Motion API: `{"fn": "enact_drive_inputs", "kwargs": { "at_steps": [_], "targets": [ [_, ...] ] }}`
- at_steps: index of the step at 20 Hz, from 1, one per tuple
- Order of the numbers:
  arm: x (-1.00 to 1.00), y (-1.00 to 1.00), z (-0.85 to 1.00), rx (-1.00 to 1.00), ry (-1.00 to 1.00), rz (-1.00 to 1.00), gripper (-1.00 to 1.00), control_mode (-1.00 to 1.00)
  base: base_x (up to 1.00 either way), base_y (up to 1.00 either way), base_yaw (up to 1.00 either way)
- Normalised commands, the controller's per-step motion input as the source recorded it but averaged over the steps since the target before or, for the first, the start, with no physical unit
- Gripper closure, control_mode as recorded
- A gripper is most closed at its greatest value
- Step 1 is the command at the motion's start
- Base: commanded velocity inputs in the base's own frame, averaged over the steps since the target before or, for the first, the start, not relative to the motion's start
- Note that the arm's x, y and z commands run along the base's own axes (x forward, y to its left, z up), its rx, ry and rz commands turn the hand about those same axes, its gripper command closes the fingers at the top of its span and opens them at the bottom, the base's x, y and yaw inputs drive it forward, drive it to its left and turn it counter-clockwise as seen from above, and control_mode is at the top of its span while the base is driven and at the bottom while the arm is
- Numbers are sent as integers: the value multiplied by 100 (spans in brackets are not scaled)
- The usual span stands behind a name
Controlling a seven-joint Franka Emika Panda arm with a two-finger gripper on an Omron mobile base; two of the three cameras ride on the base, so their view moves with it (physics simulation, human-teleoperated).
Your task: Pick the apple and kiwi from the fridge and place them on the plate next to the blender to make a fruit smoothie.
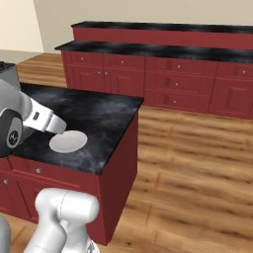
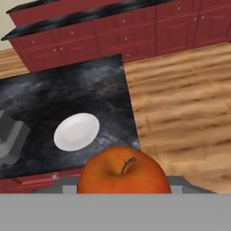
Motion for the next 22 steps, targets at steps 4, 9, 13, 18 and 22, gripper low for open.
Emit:
{"fn": "enact_drive_inputs", "kwargs": {
  "at_steps": [4, 9, 13, 18, 22],
  "targets": [
    [38, 36, -37, 15, 24, 9, 100, -100, 0, 0, 0],
    [78, 8, -52, 20, 31, 16, 100, -100, 0, 0, 0],
    [76, 36, -58, 6, 38, 10, 100, -100, 0, 0, 0],
    [44, 47, -46, -11, 15, 8, 100, -100, 0, 0, 0],
    [41, 42, -60, -11, 0, 7, 100, -100, 0, 0, 0]
  ]
}}
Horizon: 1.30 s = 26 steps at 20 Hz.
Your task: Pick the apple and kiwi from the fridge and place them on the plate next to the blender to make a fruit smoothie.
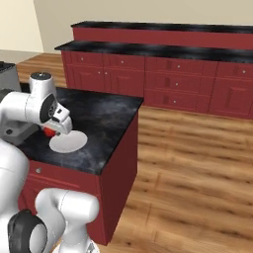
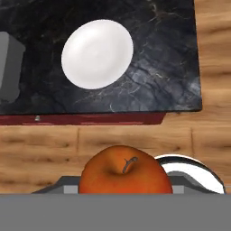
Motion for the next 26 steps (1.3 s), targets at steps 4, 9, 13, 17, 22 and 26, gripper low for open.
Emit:
{"fn": "enact_drive_inputs", "kwargs": {
  "at_steps": [4, 9, 13, 17, 22, 26],
  "targets": [
    [57, 47, -81, -5, 0, 4, 100, -100, 0, 0, 0],
    [64, 37, -63, -1, 0, 1, 100, -100, 0, 0, 0],
    [76, 11, -49, -1, 0, 0, 100, -100, 0, 0, 0],
    [90, 4, -64, -4, 0, 0, 100, -100, 0, 0, 0],
    [89, 6, -55, -8, 0, 0, -100, -100, 0, 0, 0],
    [54, 22, -7, -8, 0, 0, -100, -100, 0, 0, 0]
  ]
}}
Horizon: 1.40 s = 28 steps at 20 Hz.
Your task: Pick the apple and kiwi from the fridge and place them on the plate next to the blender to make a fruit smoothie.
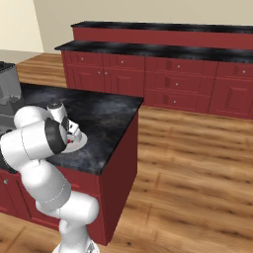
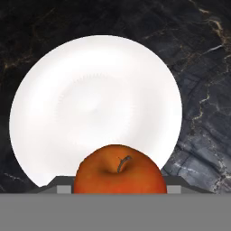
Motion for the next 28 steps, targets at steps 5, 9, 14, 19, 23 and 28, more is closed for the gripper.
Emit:
{"fn": "enact_drive_inputs", "kwargs": {
  "at_steps": [5, 9, 14, 19, 23, 28],
  "targets": [
    [21, 10, 1, 0, 0, 0, -100, -100, 0, 0, 0],
    [0, 3, 28, 0, -4, 0, -100, -100, 0, 0, 0],
    [-70, 0, 84, -3, -11, 0, -100, -100, 0, 0, 0],
    [-100, -17, 88, 0, -13, 0, -100, -100, 0, 0, 0],
    [-100, -26, 95, 0, -10, 0, -100, -100, 0, 0, 0],
    [-100, -44, 84, 0, -11, 0, -100, -100, 0, 0, 0]
  ]
}}
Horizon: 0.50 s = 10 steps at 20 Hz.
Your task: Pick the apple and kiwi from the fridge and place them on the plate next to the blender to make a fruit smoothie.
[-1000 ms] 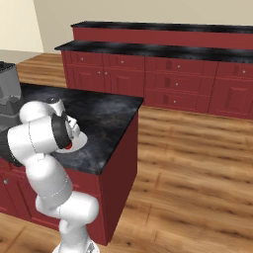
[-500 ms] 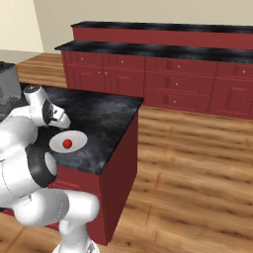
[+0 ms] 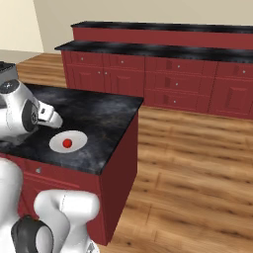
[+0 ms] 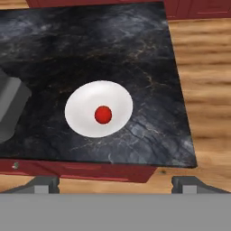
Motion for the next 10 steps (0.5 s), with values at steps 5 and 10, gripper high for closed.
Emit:
{"fn": "enact_drive_inputs", "kwargs": {
  "at_steps": [5, 10],
  "targets": [
    [-100, -54, 55, 0, -8, 0, -100, -100, 0, 0, 0],
    [-100, -29, 10, 1, 0, -9, -100, -100, 0, 0, 0]
  ]
}}
